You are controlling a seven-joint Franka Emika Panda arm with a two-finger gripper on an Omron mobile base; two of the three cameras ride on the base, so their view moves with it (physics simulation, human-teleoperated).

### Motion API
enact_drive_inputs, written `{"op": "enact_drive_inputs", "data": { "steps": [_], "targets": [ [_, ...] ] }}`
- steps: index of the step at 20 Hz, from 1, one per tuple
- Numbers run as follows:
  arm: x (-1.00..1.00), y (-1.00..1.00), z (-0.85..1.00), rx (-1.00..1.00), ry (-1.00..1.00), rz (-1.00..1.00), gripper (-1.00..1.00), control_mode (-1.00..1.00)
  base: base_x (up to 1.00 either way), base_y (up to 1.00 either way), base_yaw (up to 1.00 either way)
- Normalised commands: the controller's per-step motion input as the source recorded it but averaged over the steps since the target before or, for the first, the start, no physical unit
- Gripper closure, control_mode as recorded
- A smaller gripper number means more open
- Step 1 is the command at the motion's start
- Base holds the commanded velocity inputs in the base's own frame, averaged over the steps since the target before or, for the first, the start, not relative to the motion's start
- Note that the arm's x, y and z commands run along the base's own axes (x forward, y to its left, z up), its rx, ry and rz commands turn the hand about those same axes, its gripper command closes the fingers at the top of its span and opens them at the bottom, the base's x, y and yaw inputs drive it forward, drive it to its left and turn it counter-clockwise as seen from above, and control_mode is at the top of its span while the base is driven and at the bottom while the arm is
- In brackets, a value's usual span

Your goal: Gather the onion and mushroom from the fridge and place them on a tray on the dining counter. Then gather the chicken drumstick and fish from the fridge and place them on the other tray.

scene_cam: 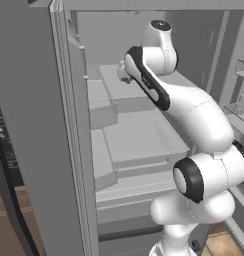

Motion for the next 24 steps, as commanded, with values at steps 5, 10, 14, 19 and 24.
{"op": "enact_drive_inputs", "data": {
  "steps": [5, 10, 14, 19, 24],
  "targets": [
    [0.42, 0.08, -0.17, -0.02, 0.02, 0.0, -1.0, -1.0, 0.0, 0.0, 0.0],
    [0.43, 0.12, -0.15, -0.01, 0.02, 0.0, -1.0, -1.0, 0.0, 0.0, 0.0],
    [0.39, 0.07, -0.22, -0.02, 0.01, 0.0, -1.0, -1.0, 0.0, 0.0, 0.0],
    [0.42, 0.01, -0.22, -0.01, 0.0, 0.0, -1.0, -1.0, 0.0, 0.0, 0.0],
    [0.48, 0.0, -0.19, -0.01, 0.0, 0.0, -1.0, -1.0, 0.0, 0.0, 0.0]
  ]
}}
